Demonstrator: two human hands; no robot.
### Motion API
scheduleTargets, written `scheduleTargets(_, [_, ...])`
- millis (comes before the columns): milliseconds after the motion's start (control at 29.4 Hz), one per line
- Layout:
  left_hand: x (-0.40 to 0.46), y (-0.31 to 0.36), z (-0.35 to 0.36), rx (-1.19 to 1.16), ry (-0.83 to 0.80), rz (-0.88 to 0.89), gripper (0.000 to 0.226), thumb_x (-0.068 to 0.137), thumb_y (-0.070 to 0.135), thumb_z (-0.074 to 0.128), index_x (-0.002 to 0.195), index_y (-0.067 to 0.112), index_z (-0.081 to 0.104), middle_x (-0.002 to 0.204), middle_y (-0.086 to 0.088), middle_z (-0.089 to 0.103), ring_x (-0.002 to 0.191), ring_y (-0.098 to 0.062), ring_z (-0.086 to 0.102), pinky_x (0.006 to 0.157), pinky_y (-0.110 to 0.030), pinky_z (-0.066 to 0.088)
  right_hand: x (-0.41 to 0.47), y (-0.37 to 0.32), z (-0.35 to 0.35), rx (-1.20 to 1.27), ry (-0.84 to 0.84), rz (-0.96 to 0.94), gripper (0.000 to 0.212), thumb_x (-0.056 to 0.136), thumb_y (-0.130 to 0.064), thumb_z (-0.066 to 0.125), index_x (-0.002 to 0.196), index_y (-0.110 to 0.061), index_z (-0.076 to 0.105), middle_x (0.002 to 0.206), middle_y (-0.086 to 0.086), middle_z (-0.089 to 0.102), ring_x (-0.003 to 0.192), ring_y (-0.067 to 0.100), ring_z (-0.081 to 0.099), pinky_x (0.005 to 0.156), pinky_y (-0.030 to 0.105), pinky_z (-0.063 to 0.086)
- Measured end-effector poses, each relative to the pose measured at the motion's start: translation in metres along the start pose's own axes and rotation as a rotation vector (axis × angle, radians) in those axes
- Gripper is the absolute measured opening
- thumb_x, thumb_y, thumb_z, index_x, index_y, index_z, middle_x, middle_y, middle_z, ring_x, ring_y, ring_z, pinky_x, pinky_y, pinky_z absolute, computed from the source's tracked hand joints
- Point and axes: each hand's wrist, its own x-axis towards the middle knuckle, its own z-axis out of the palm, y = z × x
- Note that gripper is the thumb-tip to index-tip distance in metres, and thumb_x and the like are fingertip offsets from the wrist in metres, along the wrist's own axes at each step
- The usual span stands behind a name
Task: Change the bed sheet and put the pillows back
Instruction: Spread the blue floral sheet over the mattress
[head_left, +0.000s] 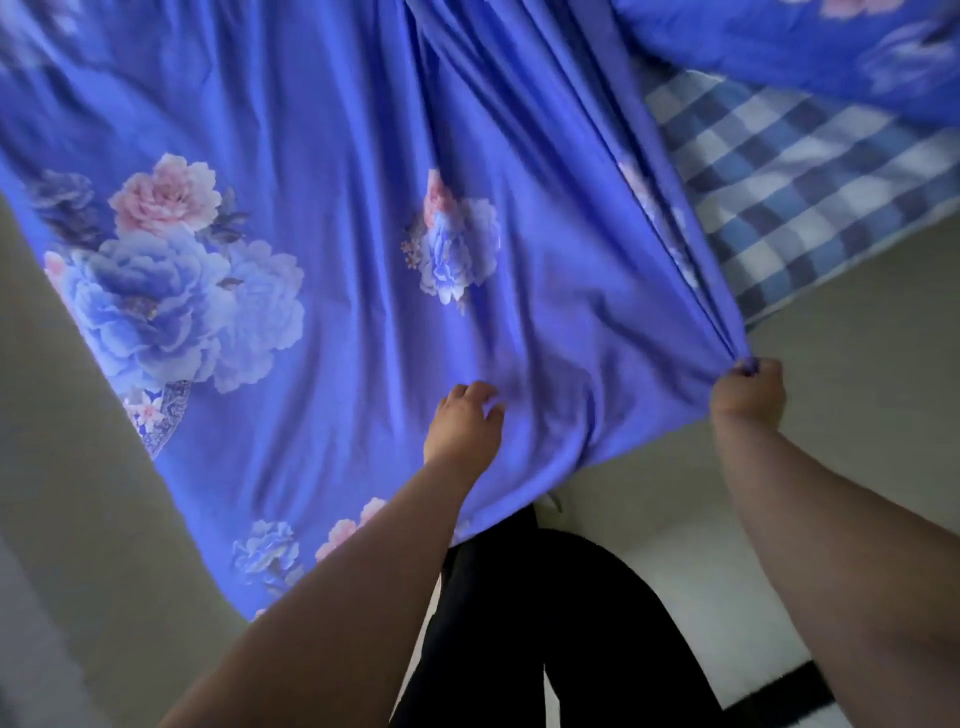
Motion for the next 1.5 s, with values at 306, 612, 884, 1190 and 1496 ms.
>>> scheduleTargets(306, [0.010, 0.067, -0.042, -0.014, -0.178, -0.045, 0.026, 0.093, 0.029, 0.052, 0.116, 0.017, 0.058, 0.119, -0.006, 0.063, 0.112, -0.026, 0.057, 0.094, -0.033, 0.043, 0.010, -0.034, -0.064, -0.182, -0.450, 0.062, 0.036, 0.094, -0.020, 0.054, 0.106, 0.013, 0.061, 0.107, 0.031, 0.062, 0.100, 0.038, 0.061, 0.076, 0.035, 0.046])
scheduleTargets(612, [0.009, 0.213, -0.063, 0.008, -0.215, 0.074, 0.023, 0.095, 0.026, 0.049, 0.107, 0.010, 0.061, 0.109, -0.015, 0.066, 0.105, -0.031, 0.060, 0.088, -0.033, 0.042, 0.019, -0.087, -0.136, 0.273, -0.651, -0.045, 0.023, 0.093, -0.015, 0.054, 0.070, -0.017, 0.053, 0.068, 0.011, 0.061, 0.061, 0.022, 0.061, 0.065, 0.036, 0.052])
scheduleTargets(884, [0.015, 0.390, -0.030, -0.125, -0.121, 0.064, 0.023, 0.095, 0.024, 0.052, 0.110, 0.010, 0.063, 0.107, -0.010, 0.067, 0.103, -0.027, 0.060, 0.089, -0.030, 0.042, 0.146, -0.097, -0.275, 0.461, -0.694, -0.027, 0.020, 0.096, -0.010, 0.052, 0.076, -0.013, 0.053, 0.067, 0.006, 0.059, 0.037, -0.001, 0.055, 0.038, 0.010, 0.041])
scheduleTargets(1190, [0.015, 0.628, 0.057, -0.298, -0.216, 0.124, 0.021, 0.094, 0.025, 0.055, 0.108, 0.012, 0.063, 0.104, -0.012, 0.068, 0.099, -0.027, 0.063, 0.089, -0.036, 0.047, 0.348, -0.113, -0.440, 0.475, -0.579, -0.050, 0.017, 0.096, -0.018, 0.052, 0.079, -0.017, 0.054, 0.070, 0.002, 0.060, 0.036, -0.003, 0.054, 0.045, 0.015, 0.044])
scheduleTargets(1496, [0.148, 0.825, 0.068, -0.314, -0.155, 0.227, 0.023, 0.094, 0.022, 0.054, 0.110, 0.008, 0.063, 0.106, -0.014, 0.068, 0.100, -0.031, 0.063, 0.094, -0.040, 0.047, 0.518, -0.202, -0.494, 0.478, -0.639, -0.109, 0.017, 0.097, -0.022, 0.050, 0.081, -0.019, 0.056, 0.071, -0.002, 0.064, 0.054, 0.008, 0.057, 0.054, 0.019, 0.044])
